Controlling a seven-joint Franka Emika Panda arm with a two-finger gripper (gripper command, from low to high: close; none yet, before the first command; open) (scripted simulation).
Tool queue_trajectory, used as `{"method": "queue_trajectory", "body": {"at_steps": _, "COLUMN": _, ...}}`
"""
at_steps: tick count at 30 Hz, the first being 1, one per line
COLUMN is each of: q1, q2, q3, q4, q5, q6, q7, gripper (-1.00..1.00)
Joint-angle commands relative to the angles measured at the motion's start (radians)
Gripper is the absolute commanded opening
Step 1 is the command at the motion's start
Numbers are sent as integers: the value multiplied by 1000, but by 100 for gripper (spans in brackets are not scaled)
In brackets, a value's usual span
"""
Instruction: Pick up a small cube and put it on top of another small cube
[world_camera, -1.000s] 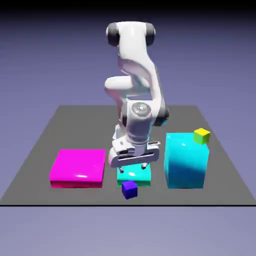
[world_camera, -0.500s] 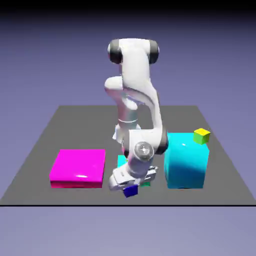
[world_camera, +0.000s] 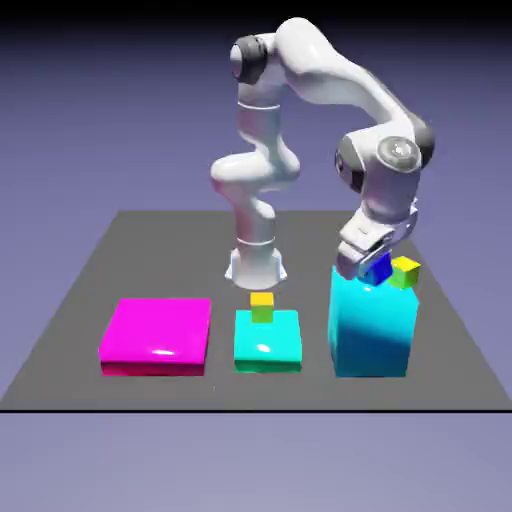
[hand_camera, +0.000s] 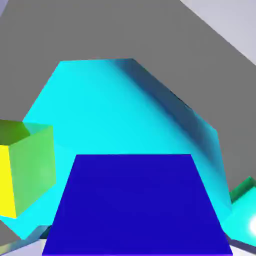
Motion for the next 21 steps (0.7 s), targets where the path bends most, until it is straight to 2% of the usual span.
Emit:
{"method": "queue_trajectory", "body": {"at_steps": 1, "q1": -9, "q2": -10, "q3": 36, "q4": 2, "q5": -44, "q6": -7, "q7": -38, "gripper": -100}}
{"method": "queue_trajectory", "body": {"at_steps": 9, "q1": 8, "q2": -78, "q3": 318, "q4": 15, "q5": -383, "q6": -50, "q7": -336, "gripper": -100}}
{"method": "queue_trajectory", "body": {"at_steps": 15, "q1": -4, "q2": -65, "q3": 336, "q4": 14, "q5": -421, "q6": -38, "q7": -351, "gripper": -100}}
{"method": "queue_trajectory", "body": {"at_steps": 19, "q1": -24, "q2": -40, "q3": 315, "q4": -128, "q5": -458, "q6": 126, "q7": -317, "gripper": -100}}
{"method": "queue_trajectory", "body": {"at_steps": 20, "q1": -24, "q2": -40, "q3": 315, "q4": -128, "q5": -458, "q6": 126, "q7": -317, "gripper": 100}}
{"method": "queue_trajectory", "body": {"at_steps": 21, "q1": -24, "q2": -40, "q3": 315, "q4": -128, "q5": -458, "q6": 126, "q7": -317, "gripper": 100}}
